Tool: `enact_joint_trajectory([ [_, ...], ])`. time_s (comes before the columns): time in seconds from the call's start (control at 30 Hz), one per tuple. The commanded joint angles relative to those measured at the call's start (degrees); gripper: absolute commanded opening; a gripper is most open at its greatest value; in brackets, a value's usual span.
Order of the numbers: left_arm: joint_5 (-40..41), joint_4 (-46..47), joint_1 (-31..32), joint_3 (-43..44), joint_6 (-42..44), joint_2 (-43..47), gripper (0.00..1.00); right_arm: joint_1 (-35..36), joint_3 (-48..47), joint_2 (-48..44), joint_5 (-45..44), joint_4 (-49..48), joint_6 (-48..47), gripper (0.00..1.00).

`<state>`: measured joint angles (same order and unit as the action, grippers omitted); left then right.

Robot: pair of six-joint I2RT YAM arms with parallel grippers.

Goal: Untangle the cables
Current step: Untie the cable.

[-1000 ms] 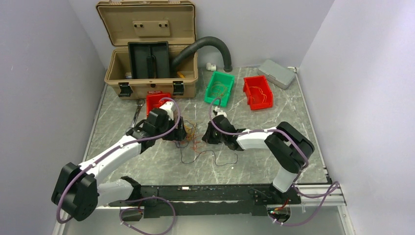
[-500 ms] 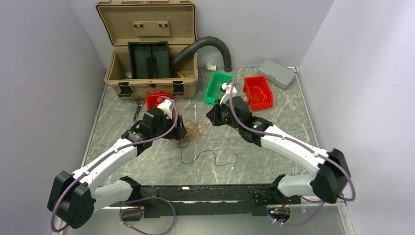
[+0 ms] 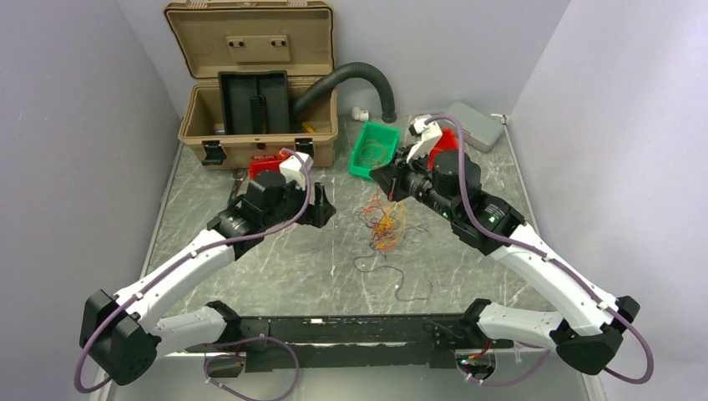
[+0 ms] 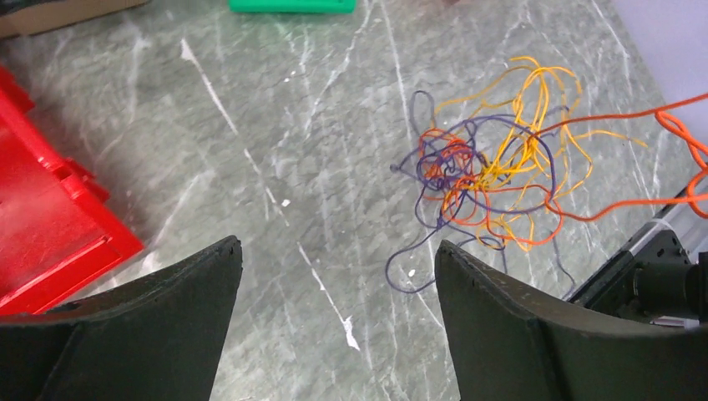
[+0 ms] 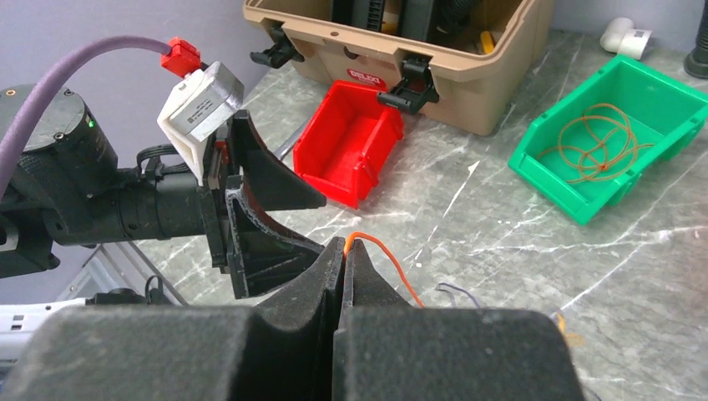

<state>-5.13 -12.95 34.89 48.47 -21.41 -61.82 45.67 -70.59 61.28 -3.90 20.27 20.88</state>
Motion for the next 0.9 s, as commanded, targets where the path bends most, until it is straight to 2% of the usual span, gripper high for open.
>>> enact_joint_trajectory([
  [0.0, -1.17, 3.36, 2.59, 3.52, 2.73, -1.56, 0.89, 0.14, -3.54, -1.42, 0.05, 3.49, -1.81, 0.00],
  [0.23, -6.73, 8.69, 4.79, 6.52, 4.02, -5.11, 0.90, 0.12, -5.49, -1.48, 1.58, 4.60, -1.52, 0.00],
  [0.4, -11.37, 15.52, 6.52, 5.06, 4.40, -8.90, 0.90, 0.17, -7.09, -1.19, 2.43, 4.13, -0.80, 0.00],
  [0.6, -13.10, 24.12, 7.22, 3.26, 0.06, -19.34, 0.88, 0.14, -10.70, -0.24, 3.53, 2.78, -0.08, 0.00],
  [0.67, -10.45, 24.41, 7.69, 3.76, -1.74, -23.85, 0.87, 0.19, -12.42, 0.10, 3.50, 2.72, -0.05, 0.00],
  [0.77, -1.44, 18.95, 7.44, 5.27, -6.49, -30.68, 0.82, 0.19, -16.93, 0.51, 3.50, 3.59, -0.05, 0.00],
  [0.87, -0.97, 17.88, 6.14, 5.52, -9.42, -35.23, 0.77, 0.18, -22.23, -0.01, 1.43, 5.56, 0.01, 0.00],
])
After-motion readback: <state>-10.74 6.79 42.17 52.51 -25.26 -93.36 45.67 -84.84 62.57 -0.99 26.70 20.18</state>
